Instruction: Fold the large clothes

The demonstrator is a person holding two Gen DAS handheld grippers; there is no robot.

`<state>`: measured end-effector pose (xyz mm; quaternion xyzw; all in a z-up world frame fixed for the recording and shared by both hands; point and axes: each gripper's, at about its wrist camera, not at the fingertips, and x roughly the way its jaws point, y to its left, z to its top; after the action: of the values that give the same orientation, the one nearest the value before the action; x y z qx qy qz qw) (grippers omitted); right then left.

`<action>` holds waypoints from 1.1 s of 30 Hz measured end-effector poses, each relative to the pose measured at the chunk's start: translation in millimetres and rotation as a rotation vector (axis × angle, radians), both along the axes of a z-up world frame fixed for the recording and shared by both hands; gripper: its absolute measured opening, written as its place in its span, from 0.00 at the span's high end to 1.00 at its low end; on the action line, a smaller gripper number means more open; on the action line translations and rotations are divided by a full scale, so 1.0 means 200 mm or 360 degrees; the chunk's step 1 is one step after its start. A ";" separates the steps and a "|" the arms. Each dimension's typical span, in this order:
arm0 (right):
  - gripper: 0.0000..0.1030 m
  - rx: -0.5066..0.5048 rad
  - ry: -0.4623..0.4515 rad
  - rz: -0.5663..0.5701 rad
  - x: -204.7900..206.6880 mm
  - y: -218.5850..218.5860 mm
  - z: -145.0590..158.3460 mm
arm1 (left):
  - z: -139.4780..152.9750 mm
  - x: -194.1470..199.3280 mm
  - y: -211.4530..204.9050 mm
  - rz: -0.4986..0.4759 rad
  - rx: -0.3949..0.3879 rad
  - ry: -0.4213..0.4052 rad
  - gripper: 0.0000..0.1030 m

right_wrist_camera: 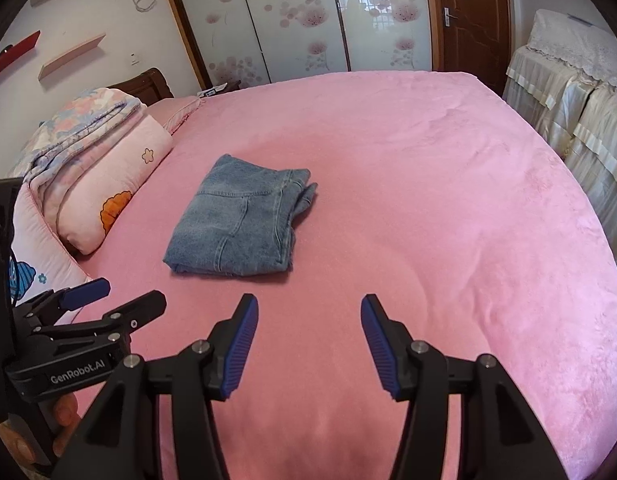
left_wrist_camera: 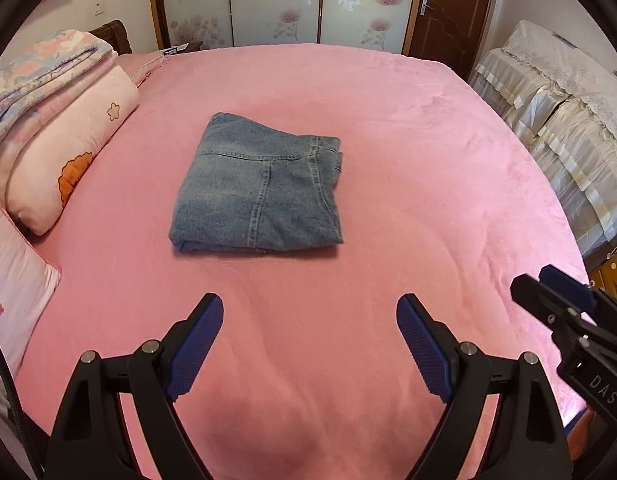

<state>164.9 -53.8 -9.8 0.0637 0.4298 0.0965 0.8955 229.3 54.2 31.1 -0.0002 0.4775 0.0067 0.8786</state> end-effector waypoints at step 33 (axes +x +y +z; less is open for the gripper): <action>0.41 -0.0092 -0.0107 -0.0142 -0.57 -0.25 0.04 | 0.09 -0.58 -0.36 0.0001 0.0043 -0.0115 0.15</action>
<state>50.8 -104.7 -0.9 0.0535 0.3989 0.0461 0.9143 113.6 -18.0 49.9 0.0111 0.4453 0.0135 0.8952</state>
